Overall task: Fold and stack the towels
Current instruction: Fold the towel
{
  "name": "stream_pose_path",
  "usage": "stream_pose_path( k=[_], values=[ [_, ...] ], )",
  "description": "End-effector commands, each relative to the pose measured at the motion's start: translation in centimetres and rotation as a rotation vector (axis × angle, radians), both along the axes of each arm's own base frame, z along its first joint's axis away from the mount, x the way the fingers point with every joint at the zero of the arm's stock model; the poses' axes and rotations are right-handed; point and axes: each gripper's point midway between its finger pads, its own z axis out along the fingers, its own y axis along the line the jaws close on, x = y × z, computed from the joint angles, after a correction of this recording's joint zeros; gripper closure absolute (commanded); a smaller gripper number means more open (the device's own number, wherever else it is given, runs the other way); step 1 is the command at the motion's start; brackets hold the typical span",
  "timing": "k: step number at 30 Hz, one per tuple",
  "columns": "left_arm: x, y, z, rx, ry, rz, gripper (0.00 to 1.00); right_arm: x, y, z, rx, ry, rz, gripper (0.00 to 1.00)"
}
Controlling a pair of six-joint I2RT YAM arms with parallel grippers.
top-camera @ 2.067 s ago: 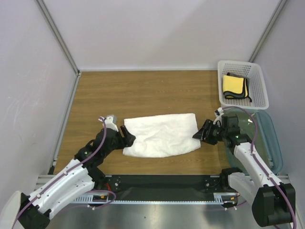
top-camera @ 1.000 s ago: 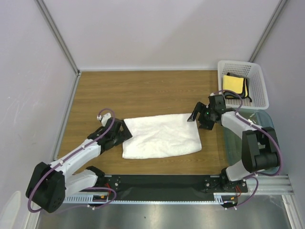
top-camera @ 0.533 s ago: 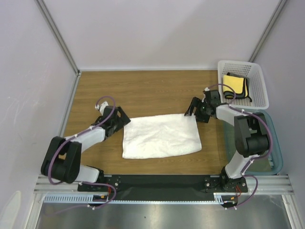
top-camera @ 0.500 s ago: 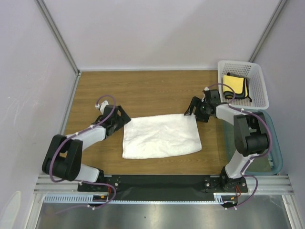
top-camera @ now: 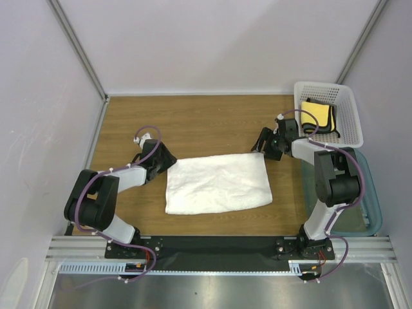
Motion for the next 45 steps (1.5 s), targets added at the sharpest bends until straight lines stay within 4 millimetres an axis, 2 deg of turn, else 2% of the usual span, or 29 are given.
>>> stream_pose_path(
  k=[1, 6, 9, 10, 12, 13, 15, 16, 18, 19, 20, 21, 23, 24, 25, 26, 27, 28, 29, 31, 33, 34, 35, 37, 38, 40, 42, 43, 45],
  values=[
    [0.1, -0.2, -0.2, 0.009, 0.0, -0.034, 0.46, -0.2, -0.4, -0.7, -0.017, -0.001, 0.0, 0.27],
    [-0.1, 0.0, -0.8, 0.02, 0.004, -0.039, 0.53, -0.8, -0.6, -1.2, -0.023, 0.004, -0.002, 0.3],
    [0.0, -0.2, -0.6, 0.025, -0.002, -0.052, 0.62, -1.2, -0.6, -1.2, -0.018, 0.002, 0.002, 0.39],
    [0.1, -0.2, -0.4, 0.025, -0.008, -0.053, 0.69, -1.1, -0.6, -1.0, -0.018, -0.006, 0.001, 0.42],
    [0.2, -0.3, -0.1, 0.025, -0.024, -0.058, 0.76, -1.1, -0.7, -0.8, -0.02, -0.016, -0.002, 0.56],
    [0.2, -0.3, -0.1, 0.031, -0.027, -0.063, 0.86, -1.0, -0.7, -0.7, -0.023, -0.02, -0.001, 0.68],
    [0.4, -0.5, 0.4, 0.032, -0.041, -0.071, 1.0, -0.8, -0.7, -0.5, -0.024, -0.028, 0.003, 0.83],
    [0.4, -0.5, 0.8, 0.033, -0.052, -0.074, 1.0, -0.6, -0.7, -0.1, -0.022, -0.036, 0.006, 0.94],
    [0.5, -0.4, 2.0, 0.034, -0.083, -0.077, 1.0, -0.1, -0.6, 1.6, -0.011, -0.077, 0.008, 1.0],
    [0.8, -0.3, 3.9, 0.036, -0.134, -0.079, 1.0, 0.1, -0.6, 2.3, -0.011, -0.096, 0.009, 1.0],
    [1.1, -0.1, 5.2, 0.042, -0.163, -0.07, 0.99, 0.6, -0.6, 4.5, -0.007, -0.152, 0.009, 1.0],
    [1.2, -0.1, 6.3, 0.045, -0.19, -0.071, 1.0, 0.9, -0.5, 5.8, -0.005, -0.182, 0.01, 1.0],
    [1.4, 0.3, 9.9, 0.054, -0.27, -0.07, 1.0, 1.6, -0.4, 8.9, 0.004, -0.256, 0.018, 1.0],
    [1.4, 0.5, 11.2, 0.066, -0.301, -0.068, 1.0, 1.5, -0.3, 11.4, 0.013, -0.314, 0.022, 1.0],
    [1.2, 0.6, 12.2, 0.069, -0.315, -0.069, 1.0, 1.6, -0.2, 12.7, 0.021, -0.347, 0.027, 1.0],
    [1.2, 0.7, 14.8, 0.064, -0.377, -0.067, 1.0, 1.5, 0.0, 14.1, 0.033, -0.379, 0.042, 1.0],
    [1.2, 0.9, 16.0, 0.07, -0.405, -0.063, 1.0, 1.3, 0.1, 16.8, 0.044, -0.444, 0.045, 1.0],
    [1.0, 0.9, 17.1, 0.066, -0.429, -0.065, 1.0, 1.2, 0.1, 18.2, 0.051, -0.478, 0.045, 1.0],
    [0.7, 1.0, 19.8, 0.056, -0.497, -0.063, 1.0, 0.9, 0.0, 19.6, 0.053, -0.515, 0.049, 1.0],
    [0.3, 1.3, 22.2, 0.065, -0.558, -0.061, 1.0, 0.1, -0.1, 23.6, 0.062, -0.618, 0.054, 1.0],
    [-0.2, 1.9, 25.3, 0.089, -0.628, -0.057, 1.0, -0.5, -0.2, 25.8, 0.056, -0.684, 0.066, 1.0],
    [-0.3, 2.1, 26.1, 0.104, -0.641, -0.048, 1.0, -0.9, -0.3, 28.0, 0.055, -0.739, 0.065, 1.0],
    [-0.1, 2.5, 27.8, 0.115, -0.671, -0.03, 1.0, -1.0, -0.5, 28.8, 0.046, -0.757, 0.057, 1.0],
    [0.1, 3.2, 28.5, 0.163, -0.666, -0.014, 1.0, -1.1, -0.9, 30.9, 0.033, -0.808, 0.048, 1.0],
    [0.3, 3.3, 30.1, 0.166, -0.691, -0.005, 1.0, -1.3, -0.9, 31.8, 0.032, -0.836, 0.045, 1.0],
    [0.8, 3.3, 30.9, 0.174, -0.699, -0.003, 1.0, -1.3, -1.0, 33.3, 0.036, -0.881, 0.041, 1.0],
    [1.2, 3.1, 32.9, 0.164, -0.748, -0.005, 1.0, -1.0, -1.0, 34.4, 0.042, -0.917, 0.035, 1.0],
    [1.8, 2.9, 32.9, 0.17, -0.745, -0.013, 1.0, -0.8, -1.0, 34.6, 0.045, -0.923, 0.03, 1.0],
    [2.8, 2.8, 34.2, 0.18, -0.777, -0.009, 1.0, 0.0, -0.9, 34.4, 0.044, -0.917, 0.028, 1.0]
  ],
)
